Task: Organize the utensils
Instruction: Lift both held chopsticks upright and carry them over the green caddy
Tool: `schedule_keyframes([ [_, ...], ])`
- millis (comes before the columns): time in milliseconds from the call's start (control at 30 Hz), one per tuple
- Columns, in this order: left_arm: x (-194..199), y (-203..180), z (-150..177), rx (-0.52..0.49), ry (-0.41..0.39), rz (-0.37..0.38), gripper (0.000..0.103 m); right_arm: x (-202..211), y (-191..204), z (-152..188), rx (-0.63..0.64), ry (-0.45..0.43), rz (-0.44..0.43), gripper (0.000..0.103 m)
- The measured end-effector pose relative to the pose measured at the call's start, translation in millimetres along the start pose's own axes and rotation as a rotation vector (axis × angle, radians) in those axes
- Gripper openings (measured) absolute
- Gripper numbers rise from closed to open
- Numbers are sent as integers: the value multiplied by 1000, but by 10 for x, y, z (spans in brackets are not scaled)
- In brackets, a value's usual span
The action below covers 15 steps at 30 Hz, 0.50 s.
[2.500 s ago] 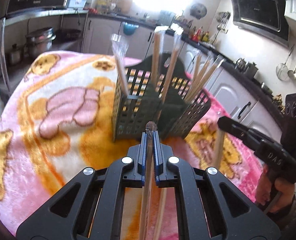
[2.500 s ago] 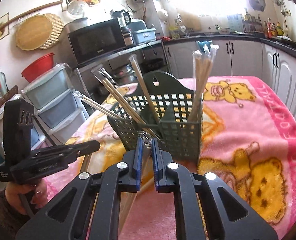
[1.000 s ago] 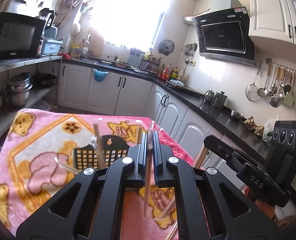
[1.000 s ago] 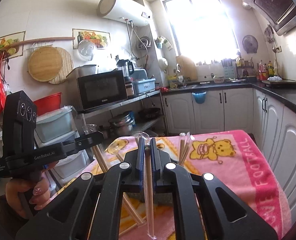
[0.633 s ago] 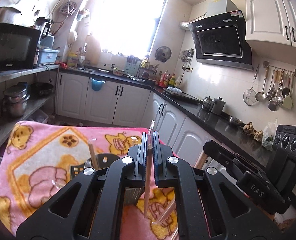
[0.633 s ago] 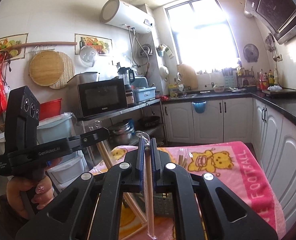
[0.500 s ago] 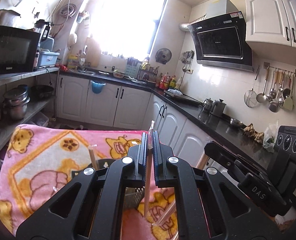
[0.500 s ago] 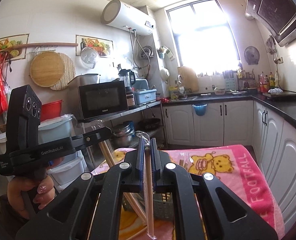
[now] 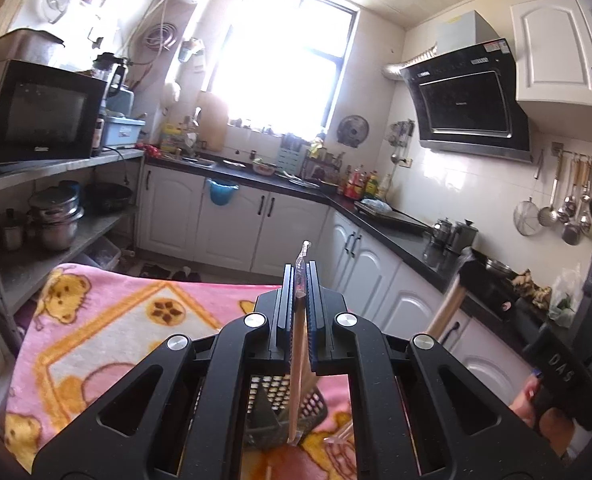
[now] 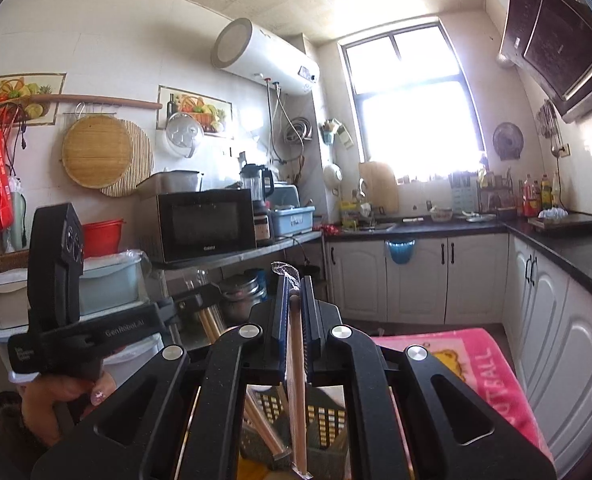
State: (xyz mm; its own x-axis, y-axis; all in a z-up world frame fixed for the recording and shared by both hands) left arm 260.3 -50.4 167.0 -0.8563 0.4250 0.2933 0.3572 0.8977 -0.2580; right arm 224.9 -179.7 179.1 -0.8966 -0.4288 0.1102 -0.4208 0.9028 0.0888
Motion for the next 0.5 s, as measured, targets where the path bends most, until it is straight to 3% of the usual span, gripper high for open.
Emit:
schedule_keyframes([
  [300,-135,183,-47,28,-24,-61,3,-220,-9,-193,18,-36,25,6],
  [500,-339,250,33,43,1,-81,3,-451,-22,-171,42,-37,45,6],
])
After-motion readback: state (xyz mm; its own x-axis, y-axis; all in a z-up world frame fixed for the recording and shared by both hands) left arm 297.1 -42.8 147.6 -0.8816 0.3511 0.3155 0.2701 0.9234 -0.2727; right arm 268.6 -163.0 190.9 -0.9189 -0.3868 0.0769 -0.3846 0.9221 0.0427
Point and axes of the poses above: each gripper's, at about its wrist camera, not at the fingertips, and x roughly against the way its jaws point, y to its left, z to its underside, the point moved 8 cm from there along -x, roughly the way its jaws point, and after that the axes turned 5 degrees about y, right-handed, at the moved point
